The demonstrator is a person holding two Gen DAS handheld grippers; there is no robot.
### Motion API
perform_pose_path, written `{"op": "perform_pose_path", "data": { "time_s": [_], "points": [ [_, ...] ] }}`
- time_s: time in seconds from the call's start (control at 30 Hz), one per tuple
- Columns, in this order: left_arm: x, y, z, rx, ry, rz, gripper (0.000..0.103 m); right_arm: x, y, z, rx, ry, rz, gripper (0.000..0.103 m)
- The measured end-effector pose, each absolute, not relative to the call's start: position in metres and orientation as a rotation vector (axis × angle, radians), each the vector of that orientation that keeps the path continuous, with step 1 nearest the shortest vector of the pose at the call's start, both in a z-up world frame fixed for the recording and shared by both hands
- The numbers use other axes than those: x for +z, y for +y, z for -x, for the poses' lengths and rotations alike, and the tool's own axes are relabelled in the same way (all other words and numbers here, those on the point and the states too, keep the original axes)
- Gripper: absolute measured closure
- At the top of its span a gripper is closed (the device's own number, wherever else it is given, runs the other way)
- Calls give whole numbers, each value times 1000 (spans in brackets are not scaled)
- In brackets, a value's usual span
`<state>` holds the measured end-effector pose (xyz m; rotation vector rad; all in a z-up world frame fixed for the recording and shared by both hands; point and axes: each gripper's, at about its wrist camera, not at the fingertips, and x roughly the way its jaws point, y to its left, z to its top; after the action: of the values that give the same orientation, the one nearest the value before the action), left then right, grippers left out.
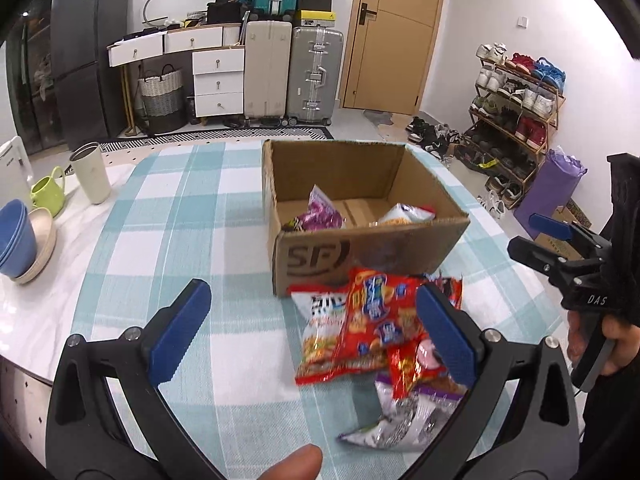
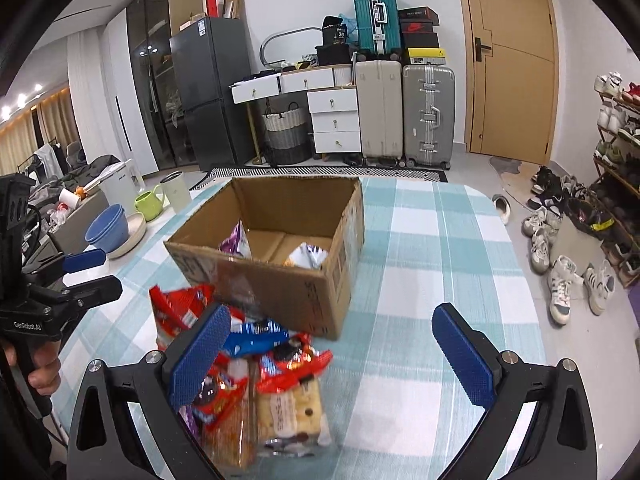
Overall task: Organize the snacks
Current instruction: 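Move both open tools back to the remaining snack pile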
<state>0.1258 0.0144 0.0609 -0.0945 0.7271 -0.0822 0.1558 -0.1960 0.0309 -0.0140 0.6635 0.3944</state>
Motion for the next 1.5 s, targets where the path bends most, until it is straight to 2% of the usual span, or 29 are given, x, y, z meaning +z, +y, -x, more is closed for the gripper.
{"op": "perform_pose_path", "data": {
  "time_s": [0.9, 1.5],
  "points": [
    [11, -19, -89, -172, 832, 55, 1, -17, -190, -143, 410, 789, 16, 1],
    [-22, -45, -86, -272, 925, -26, 1, -68, -174, -164, 406, 952, 92, 1]
  ]
}}
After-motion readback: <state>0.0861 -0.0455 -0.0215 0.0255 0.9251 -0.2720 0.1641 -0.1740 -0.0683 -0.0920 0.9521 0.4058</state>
